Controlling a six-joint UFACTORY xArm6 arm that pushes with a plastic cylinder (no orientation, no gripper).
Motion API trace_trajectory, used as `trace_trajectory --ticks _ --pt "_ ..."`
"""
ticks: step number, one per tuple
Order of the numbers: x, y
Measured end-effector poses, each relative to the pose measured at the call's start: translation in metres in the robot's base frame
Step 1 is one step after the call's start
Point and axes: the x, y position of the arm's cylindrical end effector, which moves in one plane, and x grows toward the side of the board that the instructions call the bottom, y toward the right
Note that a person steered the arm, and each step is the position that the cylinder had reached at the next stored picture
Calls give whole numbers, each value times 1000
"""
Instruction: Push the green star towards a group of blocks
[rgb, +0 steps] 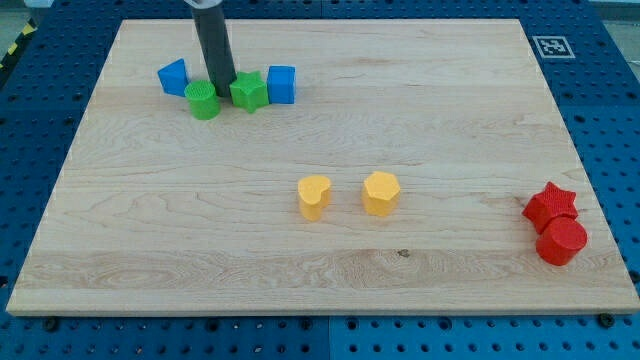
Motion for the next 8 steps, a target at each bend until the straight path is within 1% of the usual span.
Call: trace_trajectory --ticks 1,2,3,4,7,8 --pt "21 19" --pt "22 35" --pt "4 27" --pt "-2 27" --pt "25 148" --pt "60 167"
